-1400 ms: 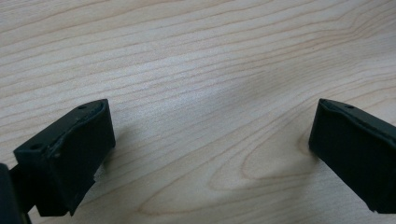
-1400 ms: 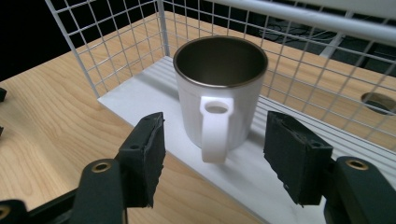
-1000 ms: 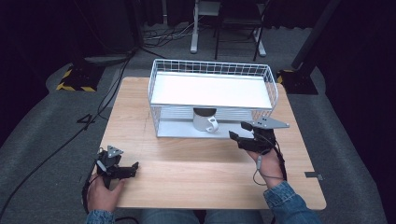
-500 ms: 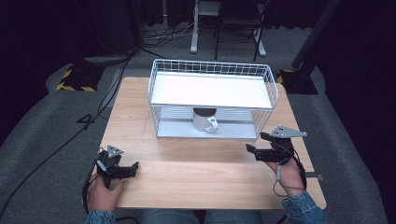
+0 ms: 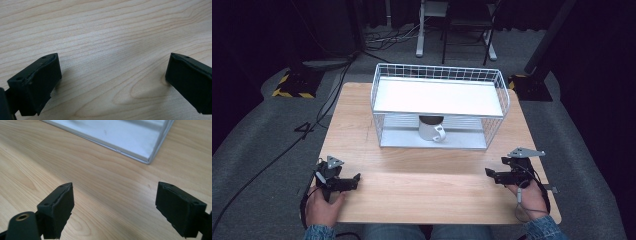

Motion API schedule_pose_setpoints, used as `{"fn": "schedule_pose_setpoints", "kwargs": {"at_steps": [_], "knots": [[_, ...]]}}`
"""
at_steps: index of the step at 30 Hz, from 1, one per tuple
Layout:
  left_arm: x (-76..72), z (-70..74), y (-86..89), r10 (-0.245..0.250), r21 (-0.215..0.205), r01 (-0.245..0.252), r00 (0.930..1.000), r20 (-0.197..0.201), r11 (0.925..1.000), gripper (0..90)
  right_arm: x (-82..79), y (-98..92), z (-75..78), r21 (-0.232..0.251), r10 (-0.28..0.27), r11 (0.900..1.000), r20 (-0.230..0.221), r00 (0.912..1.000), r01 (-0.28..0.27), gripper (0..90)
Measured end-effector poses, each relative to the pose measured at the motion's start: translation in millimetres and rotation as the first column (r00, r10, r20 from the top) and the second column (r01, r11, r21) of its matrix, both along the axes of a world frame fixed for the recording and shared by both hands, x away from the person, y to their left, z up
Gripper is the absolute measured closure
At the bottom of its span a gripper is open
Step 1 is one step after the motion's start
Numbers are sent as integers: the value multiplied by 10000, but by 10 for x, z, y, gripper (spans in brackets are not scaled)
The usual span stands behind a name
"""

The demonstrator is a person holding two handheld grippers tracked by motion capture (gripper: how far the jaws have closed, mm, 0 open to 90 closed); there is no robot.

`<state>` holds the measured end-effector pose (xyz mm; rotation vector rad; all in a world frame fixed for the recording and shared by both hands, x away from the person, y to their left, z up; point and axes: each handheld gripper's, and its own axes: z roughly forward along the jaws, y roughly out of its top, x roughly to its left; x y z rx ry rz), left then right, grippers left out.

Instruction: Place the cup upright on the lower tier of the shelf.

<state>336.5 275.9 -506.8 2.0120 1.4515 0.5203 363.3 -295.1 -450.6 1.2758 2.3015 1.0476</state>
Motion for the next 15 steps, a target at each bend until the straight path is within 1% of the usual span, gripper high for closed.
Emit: {"fn": "schedule_pose_setpoints", "kwargs": {"at_steps": [3, 6, 10, 14, 15], "knots": [[0, 0, 0, -1, 1, 1, 10000, 1, 10000, 5, -10, -51, -83, -5, -165, 9999, -61, 9998, 165, 156], [0, 0, 0, -1, -3, 1, 10000, -1, 10000, 5, -10, -94, -192, 23, -268, 9996, -388, 9989, 269, 154], [0, -1, 0, 1, -1, -1, 10000, 5, 10000, 5, -7, -130, -299, -69, -275, 9996, -668, 9974, 271, 148], [0, 0, 0, 0, 2, 0, 10000, 1, 10000, 5, -22, -146, -366, -99, -264, 9996, -679, 9973, 258, 146], [0, -1, 0, 1, -5, -1, 10000, 5, 10000, 5, -29, -144, -384, -173, -276, 9995, -666, 9974, 265, 146]]}}
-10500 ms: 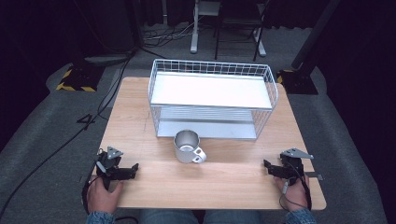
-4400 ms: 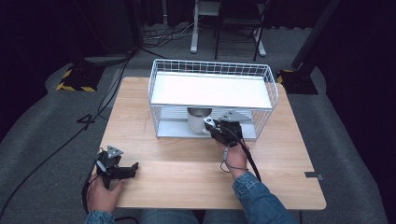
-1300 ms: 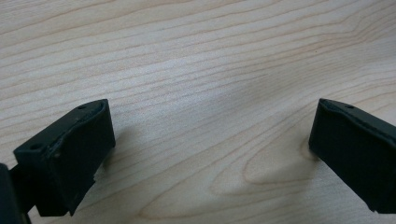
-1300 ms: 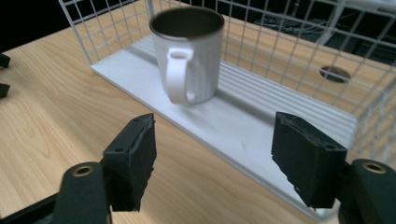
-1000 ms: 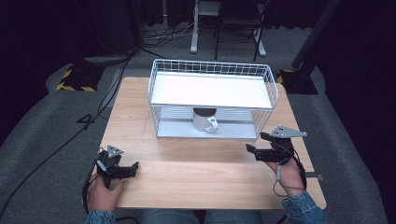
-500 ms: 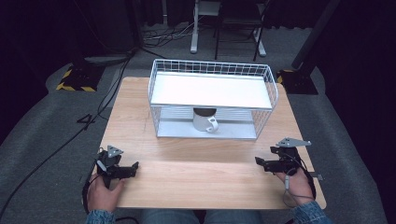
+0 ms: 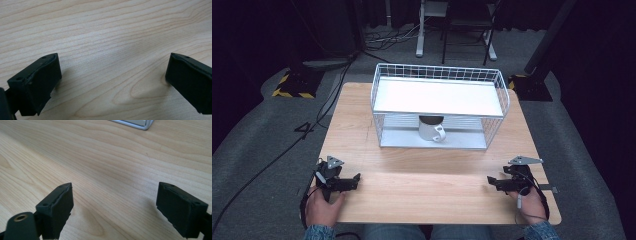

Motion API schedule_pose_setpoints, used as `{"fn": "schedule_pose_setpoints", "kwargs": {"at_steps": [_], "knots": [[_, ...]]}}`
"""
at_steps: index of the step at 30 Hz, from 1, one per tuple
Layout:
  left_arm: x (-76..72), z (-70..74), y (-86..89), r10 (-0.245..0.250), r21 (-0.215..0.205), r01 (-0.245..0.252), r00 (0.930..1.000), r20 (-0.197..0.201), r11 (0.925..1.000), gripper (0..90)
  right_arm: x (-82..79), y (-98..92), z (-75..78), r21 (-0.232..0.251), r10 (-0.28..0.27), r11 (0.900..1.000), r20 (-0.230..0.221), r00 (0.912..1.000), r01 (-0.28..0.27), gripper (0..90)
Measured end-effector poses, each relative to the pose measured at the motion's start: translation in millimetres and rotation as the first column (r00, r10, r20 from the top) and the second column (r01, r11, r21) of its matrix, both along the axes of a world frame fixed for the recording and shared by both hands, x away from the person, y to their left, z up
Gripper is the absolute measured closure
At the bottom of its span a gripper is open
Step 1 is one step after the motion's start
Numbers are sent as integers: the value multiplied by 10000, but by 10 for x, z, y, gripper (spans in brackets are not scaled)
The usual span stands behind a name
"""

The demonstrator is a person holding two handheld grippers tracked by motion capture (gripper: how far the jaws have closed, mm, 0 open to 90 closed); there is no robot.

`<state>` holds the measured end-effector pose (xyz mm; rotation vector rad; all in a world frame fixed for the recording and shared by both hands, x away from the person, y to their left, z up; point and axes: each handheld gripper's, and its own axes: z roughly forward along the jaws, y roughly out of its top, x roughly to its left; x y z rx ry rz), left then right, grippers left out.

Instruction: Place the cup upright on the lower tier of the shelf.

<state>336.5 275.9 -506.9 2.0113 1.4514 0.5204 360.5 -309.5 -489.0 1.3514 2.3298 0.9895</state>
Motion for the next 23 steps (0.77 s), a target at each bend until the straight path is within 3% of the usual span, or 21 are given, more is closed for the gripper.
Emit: {"fn": "schedule_pose_setpoints", "kwargs": {"at_steps": [4, 8, 11, 18, 23], "knots": [[0, 0, 0, 1, 0, -1, 10000, 0, 10000, 5, -19, 17, -56, -283, 41, 9996, 54, 10000, -40, 142], [0, 1, 0, 0, 3, 0, 10000, -4, 10000, 5, -58, 52, -109, -738, 251, 9971, 667, 9975, -202, 125], [-1, 1, 0, 0, 5, 0, 10000, -1, 10000, 5, -77, 71, -167, -609, 263, 9979, 1082, 9938, -197, 63], [-1, 0, 0, -1, 3, 1, 10000, -1, 10000, 5, -85, 66, -168, -627, 257, 9979, 1093, 9937, -190, 61], [-1, 0, 0, -3, 4, 3, 10000, -4, 10000, 5, -76, 74, -174, -670, -49, 9977, 993, 9951, 115, 11]]}}
